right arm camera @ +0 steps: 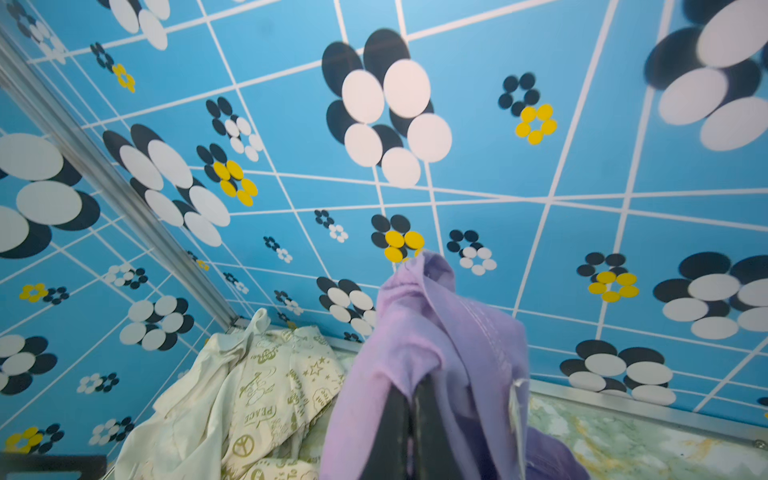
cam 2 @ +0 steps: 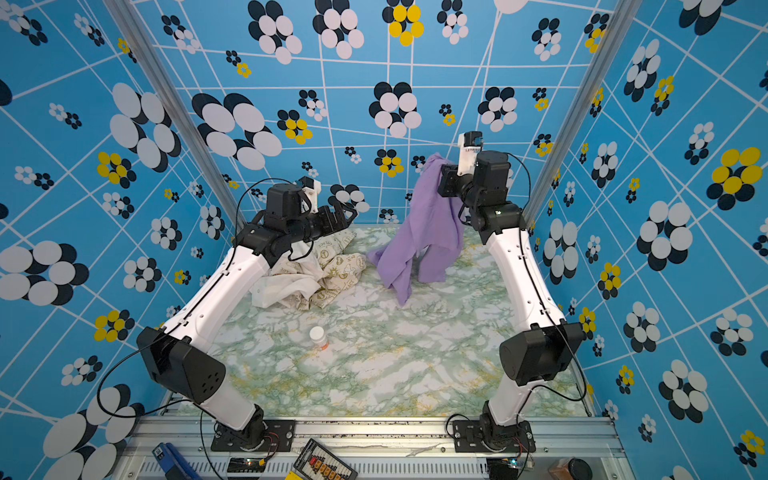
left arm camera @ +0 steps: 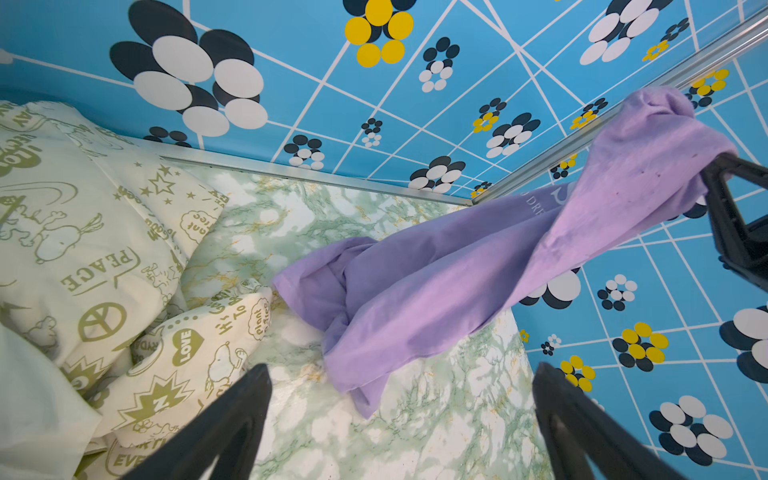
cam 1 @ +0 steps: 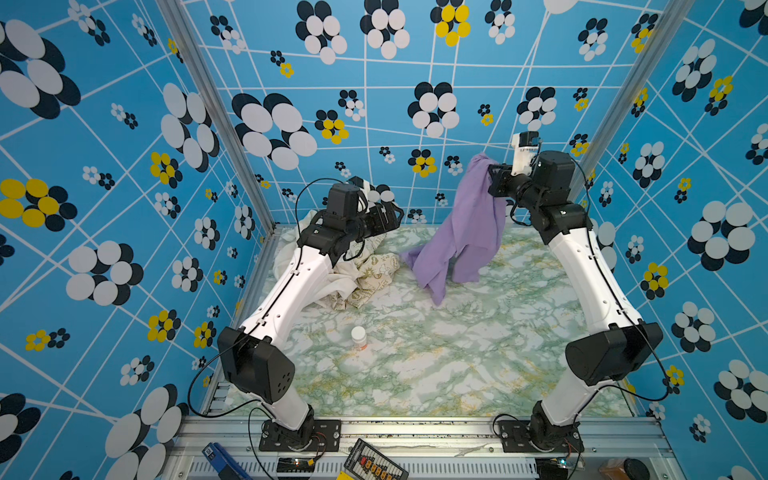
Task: Pick out a specific cloth from the pile
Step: 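Pull the purple cloth from the left gripper with the right gripper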
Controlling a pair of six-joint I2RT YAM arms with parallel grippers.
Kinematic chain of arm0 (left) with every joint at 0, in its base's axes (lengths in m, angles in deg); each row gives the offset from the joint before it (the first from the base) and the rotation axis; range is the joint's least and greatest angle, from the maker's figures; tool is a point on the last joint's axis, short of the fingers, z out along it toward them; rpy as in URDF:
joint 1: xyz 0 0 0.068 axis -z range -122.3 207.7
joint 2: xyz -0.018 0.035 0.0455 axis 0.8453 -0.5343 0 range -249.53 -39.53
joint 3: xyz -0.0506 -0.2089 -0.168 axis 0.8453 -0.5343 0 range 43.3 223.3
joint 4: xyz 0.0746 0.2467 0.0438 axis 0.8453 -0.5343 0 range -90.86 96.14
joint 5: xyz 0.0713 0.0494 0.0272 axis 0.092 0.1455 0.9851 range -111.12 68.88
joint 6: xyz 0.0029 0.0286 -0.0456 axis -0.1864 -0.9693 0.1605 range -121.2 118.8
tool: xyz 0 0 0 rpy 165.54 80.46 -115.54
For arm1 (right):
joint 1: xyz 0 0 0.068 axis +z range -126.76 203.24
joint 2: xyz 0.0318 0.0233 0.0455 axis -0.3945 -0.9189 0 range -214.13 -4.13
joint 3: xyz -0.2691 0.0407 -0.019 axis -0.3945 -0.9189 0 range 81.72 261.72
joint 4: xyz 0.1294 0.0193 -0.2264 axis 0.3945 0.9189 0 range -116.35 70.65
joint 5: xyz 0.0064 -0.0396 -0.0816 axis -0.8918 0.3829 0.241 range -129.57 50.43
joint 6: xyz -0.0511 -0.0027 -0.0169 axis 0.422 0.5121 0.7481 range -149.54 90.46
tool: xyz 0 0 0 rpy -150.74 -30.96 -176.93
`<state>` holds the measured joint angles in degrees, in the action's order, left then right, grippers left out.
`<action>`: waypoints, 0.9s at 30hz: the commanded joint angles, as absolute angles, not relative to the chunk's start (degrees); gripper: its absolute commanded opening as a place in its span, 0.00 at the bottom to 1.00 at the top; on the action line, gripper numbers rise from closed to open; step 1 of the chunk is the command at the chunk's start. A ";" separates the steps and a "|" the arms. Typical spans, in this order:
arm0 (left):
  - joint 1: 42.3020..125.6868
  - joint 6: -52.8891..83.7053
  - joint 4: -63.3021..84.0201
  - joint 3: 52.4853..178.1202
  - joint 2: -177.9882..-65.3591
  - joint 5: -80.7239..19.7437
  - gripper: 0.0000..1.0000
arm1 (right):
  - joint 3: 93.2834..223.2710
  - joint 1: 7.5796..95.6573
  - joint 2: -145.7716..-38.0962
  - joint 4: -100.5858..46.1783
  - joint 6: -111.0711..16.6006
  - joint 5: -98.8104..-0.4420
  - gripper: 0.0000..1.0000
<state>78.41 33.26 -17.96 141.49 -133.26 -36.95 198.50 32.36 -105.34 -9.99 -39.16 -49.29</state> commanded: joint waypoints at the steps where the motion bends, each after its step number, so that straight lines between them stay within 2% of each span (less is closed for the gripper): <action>1: 77.70 32.01 -16.80 140.21 -131.00 -35.97 0.99 | 207.46 30.41 -107.69 -8.75 -38.11 -49.94 0.00; 11: 77.10 31.85 -16.19 139.98 -131.20 -35.71 0.99 | 241.96 24.58 -125.03 2.08 -38.99 -50.47 0.00; 16: 76.78 31.88 -15.79 139.94 -131.75 -35.57 0.99 | 239.01 24.02 -125.10 6.51 -37.22 -50.44 0.00; 27: 76.25 32.42 -15.30 139.54 -132.61 -35.21 0.99 | 219.04 24.00 -119.00 13.68 -33.21 -44.55 0.00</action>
<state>76.77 33.08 -17.32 140.38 -132.63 -36.06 221.49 24.16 -123.31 11.27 -34.97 -46.86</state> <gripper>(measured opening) 0.992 0.049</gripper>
